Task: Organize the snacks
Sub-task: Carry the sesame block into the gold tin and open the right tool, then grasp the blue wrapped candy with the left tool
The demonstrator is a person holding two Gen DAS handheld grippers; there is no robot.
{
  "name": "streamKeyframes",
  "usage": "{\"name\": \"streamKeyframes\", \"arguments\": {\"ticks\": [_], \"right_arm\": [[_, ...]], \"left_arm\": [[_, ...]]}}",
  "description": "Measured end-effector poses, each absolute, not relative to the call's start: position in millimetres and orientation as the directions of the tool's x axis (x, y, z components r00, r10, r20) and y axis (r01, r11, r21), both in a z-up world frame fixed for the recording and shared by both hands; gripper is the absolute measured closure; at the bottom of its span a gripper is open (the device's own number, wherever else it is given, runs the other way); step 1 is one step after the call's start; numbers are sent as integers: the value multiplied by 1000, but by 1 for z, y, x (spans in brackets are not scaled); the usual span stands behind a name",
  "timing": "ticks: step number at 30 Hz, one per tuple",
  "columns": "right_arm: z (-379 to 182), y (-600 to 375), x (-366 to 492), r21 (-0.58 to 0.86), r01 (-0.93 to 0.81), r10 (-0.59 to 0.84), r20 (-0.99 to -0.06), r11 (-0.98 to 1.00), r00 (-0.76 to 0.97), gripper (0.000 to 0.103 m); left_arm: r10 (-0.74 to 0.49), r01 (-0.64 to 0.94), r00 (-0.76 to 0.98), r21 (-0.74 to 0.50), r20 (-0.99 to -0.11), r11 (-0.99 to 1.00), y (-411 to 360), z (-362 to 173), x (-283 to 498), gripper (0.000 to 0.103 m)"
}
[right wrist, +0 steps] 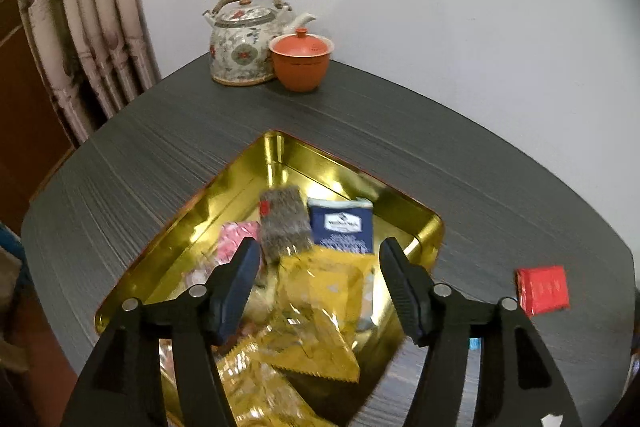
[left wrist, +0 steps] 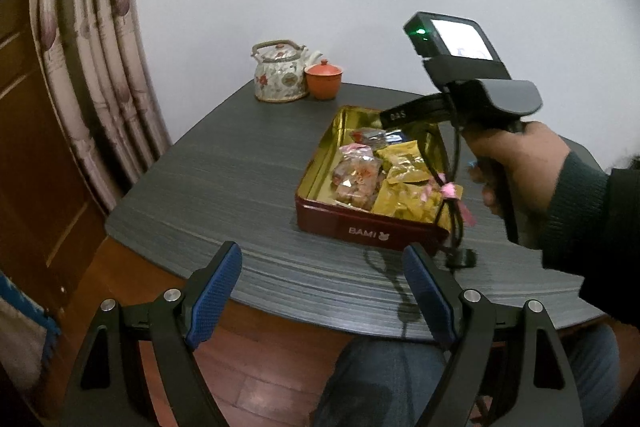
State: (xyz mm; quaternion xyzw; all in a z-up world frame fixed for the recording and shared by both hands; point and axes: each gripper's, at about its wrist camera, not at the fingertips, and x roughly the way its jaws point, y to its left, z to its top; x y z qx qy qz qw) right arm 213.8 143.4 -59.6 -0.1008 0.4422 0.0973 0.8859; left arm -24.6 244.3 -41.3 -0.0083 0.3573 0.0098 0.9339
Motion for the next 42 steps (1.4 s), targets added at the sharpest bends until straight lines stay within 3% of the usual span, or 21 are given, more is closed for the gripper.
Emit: {"name": "streamKeyframes", "arguments": {"ticks": [4, 10, 14, 20, 27, 29, 30, 32, 40, 42], "right_arm": [[-57, 113, 196, -83, -214, 65, -793, 973, 606, 34], [-67, 28, 146, -50, -100, 22, -790, 994, 613, 31], [-82, -48, 96, -47, 21, -50, -791, 999, 610, 24], [-100, -164, 26, 16, 244, -131, -809, 970, 573, 23], [-78, -246, -29, 137, 416, -155, -789, 899, 595, 20], [-58, -253, -30, 170, 405, -146, -754, 899, 640, 18], [-47, -252, -30, 153, 394, -162, -735, 906, 659, 13], [-32, -247, -28, 120, 377, -189, -704, 919, 685, 6], [-22, -243, -21, 171, 292, -94, -697, 941, 711, 5], [-21, -245, -22, 186, 287, -81, -693, 940, 716, 5]], "left_arm": [[4, 3, 755, 10, -656, 1000, 236, -41, -27, 20], [-19, 87, 752, 71, -659, 994, 205, -43, -25, 20], [-88, 181, 731, 67, -677, 981, 168, -42, -6, 20], [-162, 282, 671, 47, -723, 958, 90, -51, 55, 20], [-174, 308, 602, 26, -779, 951, 5, -84, 153, 20], [-161, 309, 604, 43, -781, 950, -11, -93, 174, 20], [-155, 309, 585, 42, -796, 950, -17, -100, 189, 21], [-155, 306, 566, 33, -810, 951, -23, -109, 207, 29], [-107, 300, 512, 61, -852, 952, -36, -141, 241, 31], [-130, 289, 498, 23, -858, 957, -36, -146, 243, 44]]}}
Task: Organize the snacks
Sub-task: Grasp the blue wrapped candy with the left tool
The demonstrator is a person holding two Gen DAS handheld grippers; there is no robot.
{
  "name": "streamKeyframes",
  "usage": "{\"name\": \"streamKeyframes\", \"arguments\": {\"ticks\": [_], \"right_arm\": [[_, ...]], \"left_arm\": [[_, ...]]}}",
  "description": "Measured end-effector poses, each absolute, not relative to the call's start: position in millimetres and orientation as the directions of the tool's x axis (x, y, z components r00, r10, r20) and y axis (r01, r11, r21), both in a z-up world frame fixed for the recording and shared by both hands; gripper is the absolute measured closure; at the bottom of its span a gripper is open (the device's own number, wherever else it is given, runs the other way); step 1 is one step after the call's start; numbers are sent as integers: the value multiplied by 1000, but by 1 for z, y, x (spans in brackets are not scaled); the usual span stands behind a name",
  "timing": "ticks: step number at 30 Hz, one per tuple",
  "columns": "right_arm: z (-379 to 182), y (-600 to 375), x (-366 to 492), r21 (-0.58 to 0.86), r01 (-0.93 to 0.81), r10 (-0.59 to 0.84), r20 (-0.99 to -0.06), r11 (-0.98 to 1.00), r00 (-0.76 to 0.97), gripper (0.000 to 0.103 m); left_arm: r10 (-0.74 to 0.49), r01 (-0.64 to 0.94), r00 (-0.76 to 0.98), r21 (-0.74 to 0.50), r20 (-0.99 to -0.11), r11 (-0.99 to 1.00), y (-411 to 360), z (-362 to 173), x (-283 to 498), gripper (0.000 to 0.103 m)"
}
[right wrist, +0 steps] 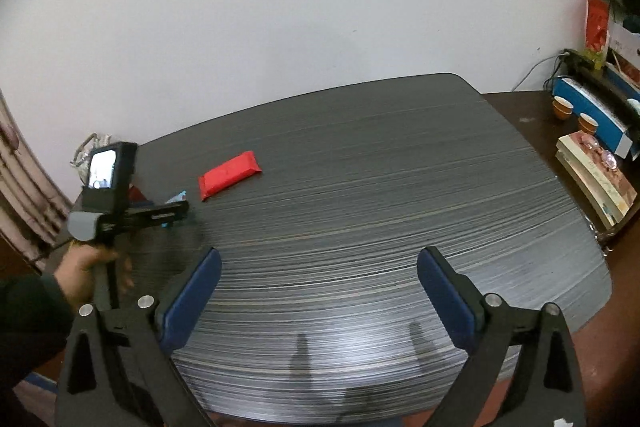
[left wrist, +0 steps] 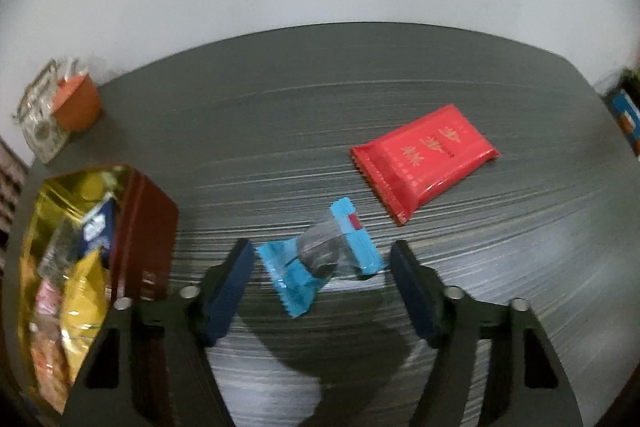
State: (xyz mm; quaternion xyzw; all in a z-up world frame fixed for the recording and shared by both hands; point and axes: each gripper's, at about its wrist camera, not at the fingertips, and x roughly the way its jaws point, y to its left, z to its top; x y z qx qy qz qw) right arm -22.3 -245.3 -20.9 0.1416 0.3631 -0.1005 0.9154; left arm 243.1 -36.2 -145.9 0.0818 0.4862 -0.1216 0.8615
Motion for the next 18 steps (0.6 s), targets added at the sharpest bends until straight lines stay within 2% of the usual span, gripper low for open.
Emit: {"name": "streamKeyframes", "arguments": {"ticks": [1, 4, 5, 10, 18], "right_arm": [[-21, -244, -23, 199, 278, -68, -690, 940, 721, 5], [-19, -239, -28, 212, 251, -38, -687, 944, 725, 5], [-19, -236, -29, 212, 239, -29, -687, 947, 726, 5], [-16, -223, -30, 190, 203, -19, -684, 960, 730, 5], [-20, -223, -28, 199, 202, -6, -697, 959, 717, 5]], "left_arm": [[-130, 283, 486, 15, -864, 959, -38, -149, 246, 57], [-177, 299, 473, -32, -863, 954, -41, -147, 242, 63], [-182, 310, 483, -27, -857, 950, -43, -144, 239, 69], [-209, 337, 535, -19, -819, 941, -55, -113, 218, 70], [-142, 313, 595, 65, -791, 948, -61, -80, 204, 70]]}}
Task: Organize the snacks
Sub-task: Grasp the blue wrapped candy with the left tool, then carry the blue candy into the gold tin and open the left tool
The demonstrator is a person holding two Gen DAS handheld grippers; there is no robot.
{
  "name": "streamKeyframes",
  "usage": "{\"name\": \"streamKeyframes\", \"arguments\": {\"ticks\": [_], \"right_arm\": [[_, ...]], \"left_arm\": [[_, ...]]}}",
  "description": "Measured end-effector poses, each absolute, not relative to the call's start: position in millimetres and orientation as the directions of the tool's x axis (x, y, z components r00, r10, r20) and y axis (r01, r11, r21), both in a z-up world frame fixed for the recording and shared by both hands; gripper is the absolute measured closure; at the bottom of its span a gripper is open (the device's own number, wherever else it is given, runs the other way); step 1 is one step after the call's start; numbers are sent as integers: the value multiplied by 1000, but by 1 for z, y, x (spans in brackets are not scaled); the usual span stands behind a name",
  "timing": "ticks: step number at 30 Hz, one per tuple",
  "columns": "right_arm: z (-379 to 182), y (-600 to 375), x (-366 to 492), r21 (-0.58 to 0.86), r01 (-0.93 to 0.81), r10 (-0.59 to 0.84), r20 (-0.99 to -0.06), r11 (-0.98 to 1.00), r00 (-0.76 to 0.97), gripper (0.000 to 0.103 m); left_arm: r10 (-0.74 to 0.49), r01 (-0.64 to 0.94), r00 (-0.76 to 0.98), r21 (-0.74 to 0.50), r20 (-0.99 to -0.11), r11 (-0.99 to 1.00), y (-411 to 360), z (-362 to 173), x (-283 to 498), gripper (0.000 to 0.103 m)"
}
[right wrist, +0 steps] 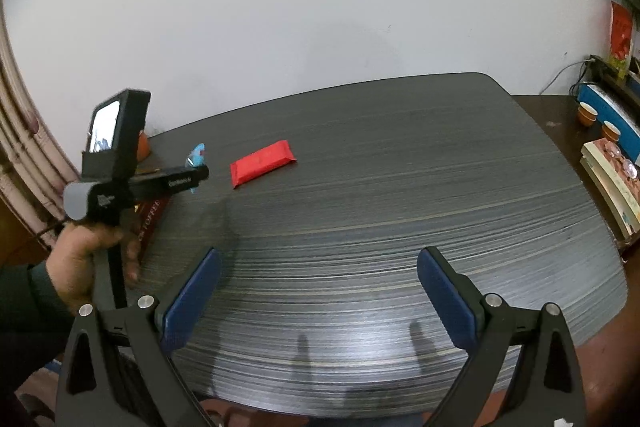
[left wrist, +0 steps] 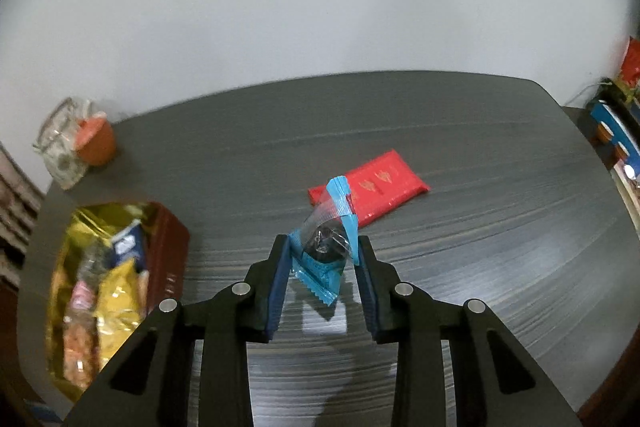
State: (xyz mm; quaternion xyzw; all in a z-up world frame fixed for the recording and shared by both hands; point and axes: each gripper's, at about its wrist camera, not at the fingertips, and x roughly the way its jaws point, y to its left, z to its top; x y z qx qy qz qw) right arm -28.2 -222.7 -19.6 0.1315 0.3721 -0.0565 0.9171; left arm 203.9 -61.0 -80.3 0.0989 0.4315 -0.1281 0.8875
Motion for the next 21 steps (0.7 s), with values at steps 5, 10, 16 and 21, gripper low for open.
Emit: {"name": "streamKeyframes", "arguments": {"ticks": [5, 10, 16, 21], "right_arm": [[-23, -218, -26, 184, 184, 0, -706, 966, 708, 5], [-24, -211, -27, 170, 165, 4, -711, 972, 703, 5], [-22, -210, -24, 171, 153, 16, -716, 973, 698, 5], [-19, -209, -24, 178, 150, 24, -718, 973, 695, 5]], "left_arm": [[-69, 268, 626, 131, -777, 955, -47, -64, 201, 70], [-11, 209, 636, 159, -772, 965, -24, -56, 206, 70], [52, 144, 641, 186, -766, 972, 9, -52, 214, 70], [115, 77, 627, 208, -770, 975, 43, -55, 218, 70]]}}
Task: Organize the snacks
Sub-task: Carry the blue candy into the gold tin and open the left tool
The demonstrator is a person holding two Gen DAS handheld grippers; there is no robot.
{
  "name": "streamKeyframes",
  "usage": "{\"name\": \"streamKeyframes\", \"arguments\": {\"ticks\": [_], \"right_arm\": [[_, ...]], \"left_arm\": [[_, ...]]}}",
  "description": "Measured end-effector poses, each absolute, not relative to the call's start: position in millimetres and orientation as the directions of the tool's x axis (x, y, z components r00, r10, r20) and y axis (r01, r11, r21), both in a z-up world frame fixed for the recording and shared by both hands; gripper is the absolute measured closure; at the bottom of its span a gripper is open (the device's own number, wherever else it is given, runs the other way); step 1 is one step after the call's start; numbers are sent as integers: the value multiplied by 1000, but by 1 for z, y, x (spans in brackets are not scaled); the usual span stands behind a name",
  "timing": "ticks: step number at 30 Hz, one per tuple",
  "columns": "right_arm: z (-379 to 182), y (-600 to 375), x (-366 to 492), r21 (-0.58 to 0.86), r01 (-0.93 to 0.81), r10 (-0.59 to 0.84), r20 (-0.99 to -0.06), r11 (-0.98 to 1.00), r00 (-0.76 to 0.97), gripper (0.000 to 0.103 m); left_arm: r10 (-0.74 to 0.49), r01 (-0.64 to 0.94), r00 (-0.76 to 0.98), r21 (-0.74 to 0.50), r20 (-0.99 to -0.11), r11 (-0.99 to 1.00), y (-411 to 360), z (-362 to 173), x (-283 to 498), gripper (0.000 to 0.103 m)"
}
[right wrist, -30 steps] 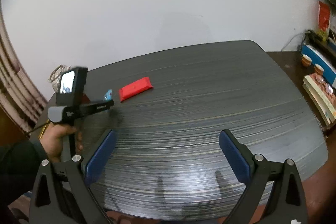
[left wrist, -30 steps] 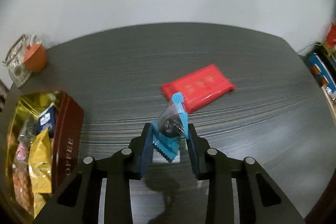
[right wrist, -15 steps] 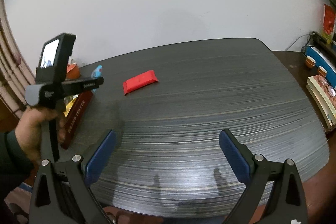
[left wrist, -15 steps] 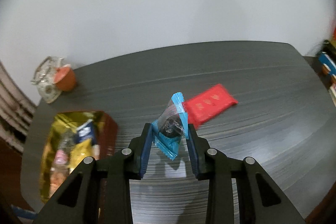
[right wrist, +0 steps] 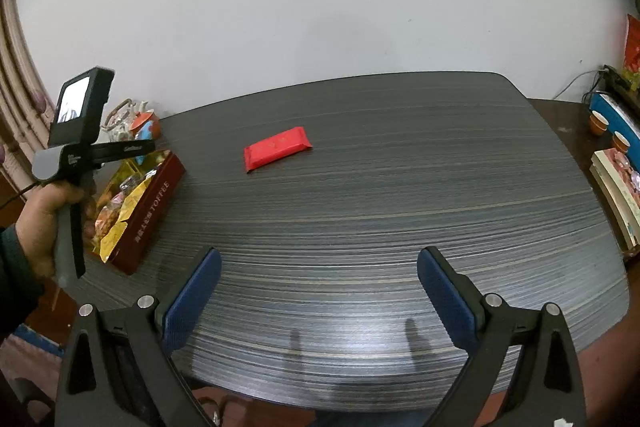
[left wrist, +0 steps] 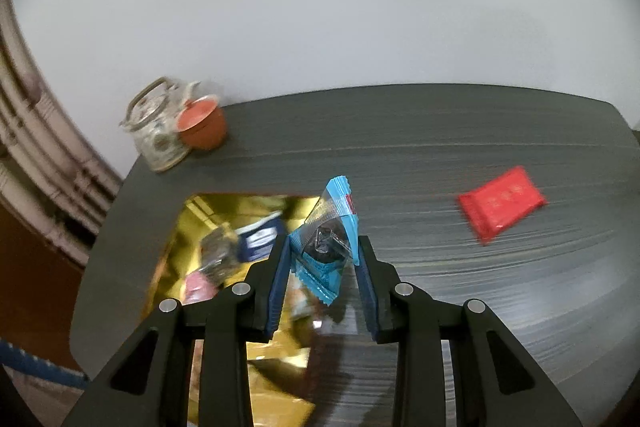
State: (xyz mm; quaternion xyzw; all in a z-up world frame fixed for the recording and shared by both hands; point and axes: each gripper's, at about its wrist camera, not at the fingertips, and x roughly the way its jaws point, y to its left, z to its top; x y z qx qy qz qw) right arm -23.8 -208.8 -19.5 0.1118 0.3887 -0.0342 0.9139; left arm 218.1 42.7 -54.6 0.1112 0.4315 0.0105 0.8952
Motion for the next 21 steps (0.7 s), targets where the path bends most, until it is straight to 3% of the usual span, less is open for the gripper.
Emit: {"name": "streamKeyframes", "arguments": {"ticks": [21], "right_arm": [[-17, -207, -25, 177, 114, 52, -726, 977, 685, 5]], "left_arm": [[276, -137, 496, 239, -824, 961, 149, -91, 243, 69]]}}
